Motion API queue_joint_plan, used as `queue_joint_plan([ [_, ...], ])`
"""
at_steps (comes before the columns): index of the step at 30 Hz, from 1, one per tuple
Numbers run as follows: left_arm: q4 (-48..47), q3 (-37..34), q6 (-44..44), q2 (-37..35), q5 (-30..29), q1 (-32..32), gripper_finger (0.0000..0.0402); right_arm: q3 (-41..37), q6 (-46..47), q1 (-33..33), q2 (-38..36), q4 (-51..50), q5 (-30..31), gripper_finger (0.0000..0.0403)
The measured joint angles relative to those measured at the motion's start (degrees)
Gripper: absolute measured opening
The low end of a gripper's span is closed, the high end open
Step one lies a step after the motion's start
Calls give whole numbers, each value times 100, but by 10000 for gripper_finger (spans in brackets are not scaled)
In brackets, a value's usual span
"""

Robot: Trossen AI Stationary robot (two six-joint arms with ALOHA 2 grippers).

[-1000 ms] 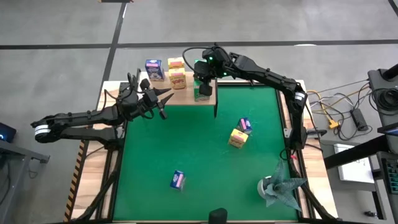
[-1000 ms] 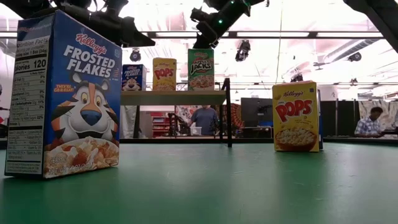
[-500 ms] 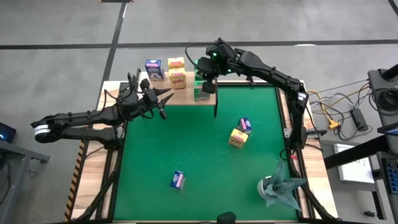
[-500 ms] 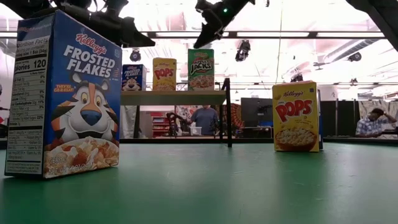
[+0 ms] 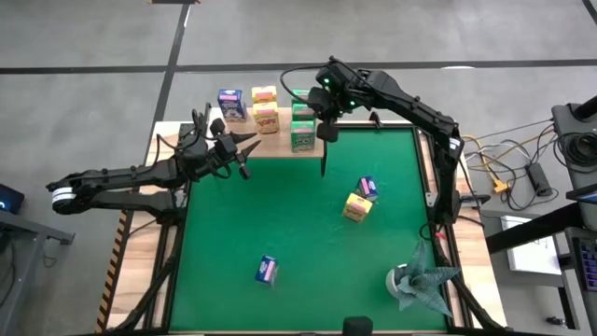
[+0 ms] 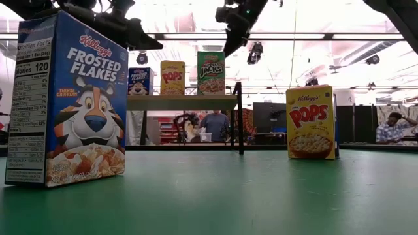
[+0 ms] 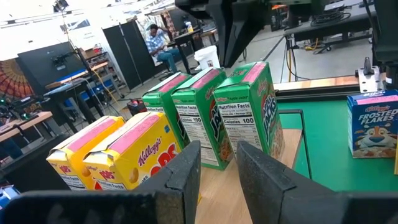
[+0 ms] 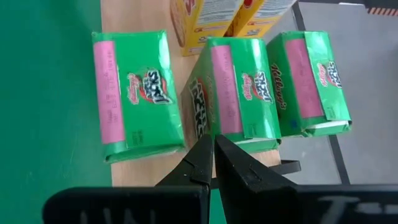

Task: Stack cereal on shelf
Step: Adjust the green cereal boxes on the shelf

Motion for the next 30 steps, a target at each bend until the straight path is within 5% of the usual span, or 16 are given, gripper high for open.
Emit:
queue_joint_plan([
  [30, 3, 0, 0, 1, -1, 0, 88, 56, -58, -35, 8, 268, -13, 9],
])
